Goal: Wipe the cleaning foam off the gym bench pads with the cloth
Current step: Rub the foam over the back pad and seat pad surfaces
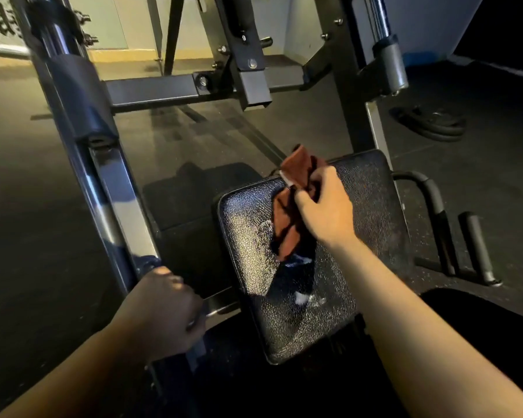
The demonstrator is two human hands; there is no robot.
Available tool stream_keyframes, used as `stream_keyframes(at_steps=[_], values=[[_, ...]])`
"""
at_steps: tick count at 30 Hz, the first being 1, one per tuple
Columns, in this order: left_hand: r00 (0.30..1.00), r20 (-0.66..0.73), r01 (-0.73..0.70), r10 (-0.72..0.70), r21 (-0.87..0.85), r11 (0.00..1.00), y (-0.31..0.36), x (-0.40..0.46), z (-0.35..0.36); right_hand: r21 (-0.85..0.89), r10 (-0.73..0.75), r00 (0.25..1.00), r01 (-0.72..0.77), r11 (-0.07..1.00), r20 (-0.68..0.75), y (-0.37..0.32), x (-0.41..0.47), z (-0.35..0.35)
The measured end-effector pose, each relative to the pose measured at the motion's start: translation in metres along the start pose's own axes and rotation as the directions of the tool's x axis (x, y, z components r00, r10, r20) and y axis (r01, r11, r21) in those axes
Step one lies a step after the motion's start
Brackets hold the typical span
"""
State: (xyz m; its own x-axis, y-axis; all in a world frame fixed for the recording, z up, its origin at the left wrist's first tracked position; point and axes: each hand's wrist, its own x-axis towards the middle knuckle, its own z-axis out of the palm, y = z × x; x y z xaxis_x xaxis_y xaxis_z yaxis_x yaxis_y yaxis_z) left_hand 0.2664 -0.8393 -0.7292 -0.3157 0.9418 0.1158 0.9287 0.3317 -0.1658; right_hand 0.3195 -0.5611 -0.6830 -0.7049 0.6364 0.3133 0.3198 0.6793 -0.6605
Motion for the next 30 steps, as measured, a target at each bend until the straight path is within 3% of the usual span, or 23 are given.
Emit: stream_keyframes(at_steps=[2, 7, 10, 13, 18, 22, 26, 30], values=[[1.0, -0.01, 0.01, -0.01, -0.004, 1.0, 0.001, -0.001, -0.001, -0.015, -0.04, 0.998, 0.041, 0.999, 0.043, -0.012, -0.029, 0.012], [1.0, -0.022, 0.007, -0.007, -0.005, 1.0, 0.002, -0.001, 0.002, -0.339, -0.187, 0.967, 0.121, 0.933, -0.172, -0.003, -0.105, 0.053], [0.999, -0.045, -0.008, 0.008, -0.01, 1.0, 0.001, -0.001, 0.005, -0.271, -0.432, 0.897, 0.396, 0.877, -0.088, 0.005, -0.105, 0.056], [0.998, -0.056, -0.027, 0.027, -0.011, 1.0, -0.002, -0.001, 0.005, -0.23, -0.523, 0.848, 0.493, 0.839, -0.087, -0.01, -0.067, 0.058], [0.999, -0.023, -0.032, 0.031, -0.03, 0.999, -0.005, -0.001, 0.009, -0.136, -0.373, 0.875, 0.347, 0.928, -0.309, -0.012, 0.01, 0.056], [1.0, -0.02, -0.009, 0.009, -0.036, 0.999, -0.003, -0.001, 0.006, -0.031, -0.302, 0.878, 0.314, 0.949, -0.372, -0.004, -0.02, 0.061], [1.0, -0.002, 0.001, -0.001, -0.01, 1.0, 0.0, 0.0, 0.002, -0.027, -0.303, 0.926, 0.305, 0.952, -0.225, 0.01, -0.094, 0.068], [0.998, 0.055, 0.022, -0.024, 0.029, 0.999, 0.004, 0.0, -0.001, -0.25, -0.319, 0.948, 0.304, 0.919, -0.02, 0.028, -0.169, 0.071]])
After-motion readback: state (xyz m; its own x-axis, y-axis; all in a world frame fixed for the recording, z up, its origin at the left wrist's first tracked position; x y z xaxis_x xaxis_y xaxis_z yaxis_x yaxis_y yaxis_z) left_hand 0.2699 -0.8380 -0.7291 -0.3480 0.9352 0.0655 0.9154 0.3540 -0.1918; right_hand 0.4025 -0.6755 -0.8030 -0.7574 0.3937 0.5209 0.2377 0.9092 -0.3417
